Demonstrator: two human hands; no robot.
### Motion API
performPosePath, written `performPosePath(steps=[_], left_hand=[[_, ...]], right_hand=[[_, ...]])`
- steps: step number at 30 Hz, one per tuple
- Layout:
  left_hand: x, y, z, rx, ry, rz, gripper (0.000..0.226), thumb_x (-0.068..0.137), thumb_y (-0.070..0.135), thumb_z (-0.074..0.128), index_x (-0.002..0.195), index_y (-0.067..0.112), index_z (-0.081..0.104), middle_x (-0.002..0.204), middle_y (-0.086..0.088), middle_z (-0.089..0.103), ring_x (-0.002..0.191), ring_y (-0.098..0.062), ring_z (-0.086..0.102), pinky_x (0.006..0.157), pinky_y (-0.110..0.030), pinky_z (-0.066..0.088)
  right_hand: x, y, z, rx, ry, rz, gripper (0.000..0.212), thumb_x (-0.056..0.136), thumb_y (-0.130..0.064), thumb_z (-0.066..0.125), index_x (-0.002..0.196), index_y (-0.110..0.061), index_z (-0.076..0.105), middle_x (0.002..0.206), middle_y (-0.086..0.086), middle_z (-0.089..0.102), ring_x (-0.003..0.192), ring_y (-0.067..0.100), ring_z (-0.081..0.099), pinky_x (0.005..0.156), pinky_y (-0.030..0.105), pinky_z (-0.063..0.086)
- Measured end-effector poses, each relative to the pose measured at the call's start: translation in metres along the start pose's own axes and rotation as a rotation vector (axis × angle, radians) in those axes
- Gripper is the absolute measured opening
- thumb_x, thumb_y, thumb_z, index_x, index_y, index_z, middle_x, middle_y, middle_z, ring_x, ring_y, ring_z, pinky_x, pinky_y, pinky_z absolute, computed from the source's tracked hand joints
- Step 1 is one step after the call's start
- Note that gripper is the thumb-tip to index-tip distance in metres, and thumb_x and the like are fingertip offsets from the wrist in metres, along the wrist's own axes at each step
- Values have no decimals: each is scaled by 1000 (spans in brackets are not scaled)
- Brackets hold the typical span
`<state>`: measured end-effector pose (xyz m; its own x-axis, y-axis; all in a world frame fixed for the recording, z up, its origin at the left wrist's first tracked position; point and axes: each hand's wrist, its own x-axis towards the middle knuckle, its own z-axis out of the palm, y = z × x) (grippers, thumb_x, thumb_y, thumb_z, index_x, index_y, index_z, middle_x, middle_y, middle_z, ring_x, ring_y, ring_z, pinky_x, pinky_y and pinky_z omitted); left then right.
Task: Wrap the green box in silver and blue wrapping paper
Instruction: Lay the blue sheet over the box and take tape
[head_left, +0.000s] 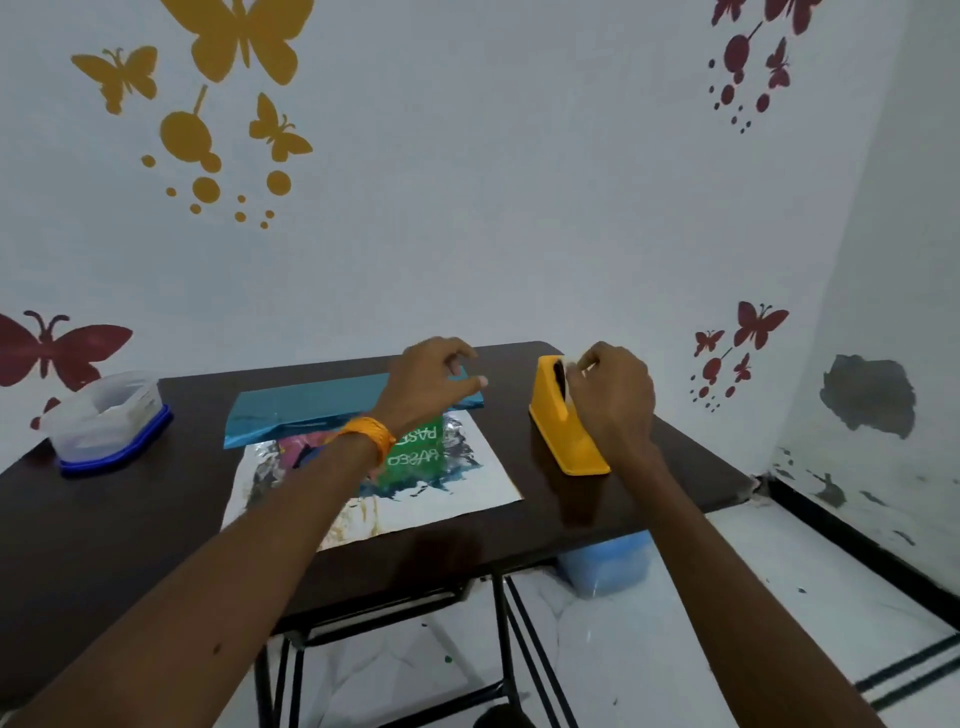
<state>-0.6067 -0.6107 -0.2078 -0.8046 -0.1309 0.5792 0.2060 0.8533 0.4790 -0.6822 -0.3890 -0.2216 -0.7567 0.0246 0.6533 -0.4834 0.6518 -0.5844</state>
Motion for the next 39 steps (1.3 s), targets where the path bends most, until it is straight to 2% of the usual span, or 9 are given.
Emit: performPosePath(steps=[2, 5, 9, 14, 19, 22, 27, 31, 39], left_hand=[[1, 29, 33, -91, -105, -36, 31, 81, 34, 79, 103, 13, 72, 89, -5, 68, 83, -19, 63, 76, -33, 52], [0, 52, 86, -114, -230, -67, 38, 77, 40, 81, 101, 11, 73, 91, -4, 69, 84, -20, 64, 75, -34, 52], [-2, 56, 128, -155, -179, -133, 50, 71, 41, 86, 106, 10, 70, 86, 0, 62, 80, -17, 61, 58, -15, 38], [1, 47, 132, -195, -149, -129, 50, 67, 42, 88, 103, 12, 74, 87, 0, 67, 78, -15, 62, 61, -16, 41], [2, 45, 136, -236, -135, -126, 44, 66, 40, 89, 96, 12, 75, 84, -2, 70, 77, -17, 65, 69, -29, 51], [-3, 46, 137, -274, -121, -147, 50, 67, 37, 89, 106, 10, 71, 85, -3, 70, 79, -18, 66, 73, -32, 55], [-8, 47, 139, -341, -103, -162, 55, 67, 36, 89, 111, 7, 70, 82, -7, 71, 80, -22, 68, 75, -44, 59], [-9, 50, 138, -330, -108, -155, 52, 67, 38, 89, 107, 8, 72, 79, -2, 69, 72, -15, 64, 68, -32, 56], [-8, 50, 137, -304, -92, -121, 37, 69, 32, 88, 96, 10, 75, 77, -7, 71, 73, -24, 67, 68, -37, 56]], right_hand=[[6, 20, -17, -8, -39, 72, 25, 94, -30, 64, 92, -5, 67, 85, 8, 61, 76, 21, 59, 62, 32, 47], [13, 42, -21, 86, -247, 246, 40, 90, -32, 67, 64, -4, 55, 60, 9, 52, 62, 24, 52, 57, 34, 41], [18, 50, -10, 368, -507, 568, 34, 88, -32, 71, 67, -13, 53, 57, 4, 50, 51, 17, 48, 53, 30, 39], [24, 48, -2, 554, -503, 658, 24, 88, -22, 74, 75, -9, 59, 62, 6, 54, 51, 14, 48, 51, 27, 39], [30, 45, 3, 509, -452, 674, 24, 83, -21, 80, 89, -6, 63, 79, 10, 63, 63, 17, 57, 50, 26, 44], [38, 34, -4, 542, -384, 630, 22, 86, -22, 78, 93, -3, 71, 79, 5, 68, 61, 13, 56, 50, 25, 40], [23, 32, -14, 400, -342, 503, 23, 86, -23, 76, 73, -4, 71, 67, 5, 67, 57, 17, 56, 64, 32, 49], [-3, 36, -12, 441, -295, 507, 28, 85, -16, 74, 59, -9, 67, 58, 6, 62, 50, 17, 52, 65, 35, 49], [-22, 47, -11, 577, -250, 603, 25, 86, -18, 76, 63, -7, 70, 62, 12, 62, 50, 16, 52, 63, 33, 49]])
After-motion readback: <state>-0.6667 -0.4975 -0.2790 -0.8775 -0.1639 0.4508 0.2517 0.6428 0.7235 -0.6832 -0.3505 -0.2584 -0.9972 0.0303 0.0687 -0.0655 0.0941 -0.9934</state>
